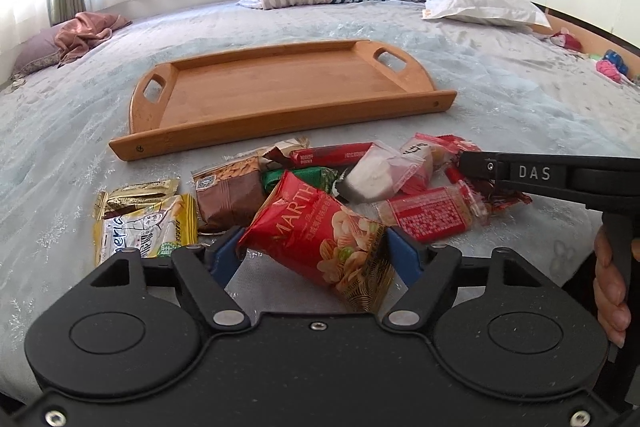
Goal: Organize snacks
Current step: 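Grasp the red MARTI nut bag with the left tool while the right tool grasps the chocolate bar, then carry the nut bag and chocolate bar over the wooden tray with both tools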
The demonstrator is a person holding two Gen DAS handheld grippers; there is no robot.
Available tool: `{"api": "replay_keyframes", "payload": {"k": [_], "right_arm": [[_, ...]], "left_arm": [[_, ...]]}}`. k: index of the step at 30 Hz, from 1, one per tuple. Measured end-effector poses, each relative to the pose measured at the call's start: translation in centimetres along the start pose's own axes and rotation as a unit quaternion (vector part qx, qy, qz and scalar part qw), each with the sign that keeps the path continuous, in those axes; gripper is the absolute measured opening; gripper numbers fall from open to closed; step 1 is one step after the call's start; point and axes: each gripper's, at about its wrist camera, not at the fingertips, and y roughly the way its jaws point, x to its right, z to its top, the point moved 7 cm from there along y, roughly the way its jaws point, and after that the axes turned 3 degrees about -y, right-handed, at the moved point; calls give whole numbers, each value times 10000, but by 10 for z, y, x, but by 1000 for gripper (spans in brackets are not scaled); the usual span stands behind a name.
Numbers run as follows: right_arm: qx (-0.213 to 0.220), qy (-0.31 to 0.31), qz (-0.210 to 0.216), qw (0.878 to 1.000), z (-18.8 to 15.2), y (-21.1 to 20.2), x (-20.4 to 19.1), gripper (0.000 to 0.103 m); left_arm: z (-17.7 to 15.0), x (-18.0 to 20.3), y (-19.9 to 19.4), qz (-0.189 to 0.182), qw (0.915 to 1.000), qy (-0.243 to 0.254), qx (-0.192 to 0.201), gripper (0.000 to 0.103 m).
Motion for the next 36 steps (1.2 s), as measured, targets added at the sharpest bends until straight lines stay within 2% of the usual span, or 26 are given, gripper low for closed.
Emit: {"api": "replay_keyframes", "payload": {"k": [5, 11, 25, 36], "right_arm": [[148, -105, -82, 9998, 2, -13, -8, 27], [296, -259, -108, 9992, 10, -24, -14, 27], [332, -197, -156, 9991, 18, -19, -13, 27], [465, -297, 52, 9985, 34, -18, -24, 27]], "left_arm": [[4, -2, -20, -55, 9997, 68, 230, 74], [18, -12, -28, -159, 9991, -157, 365, 74], [40, -34, -14, -205, 9980, -462, 391, 74], [55, -49, -6, -125, 9968, -645, 454, 74]]}}
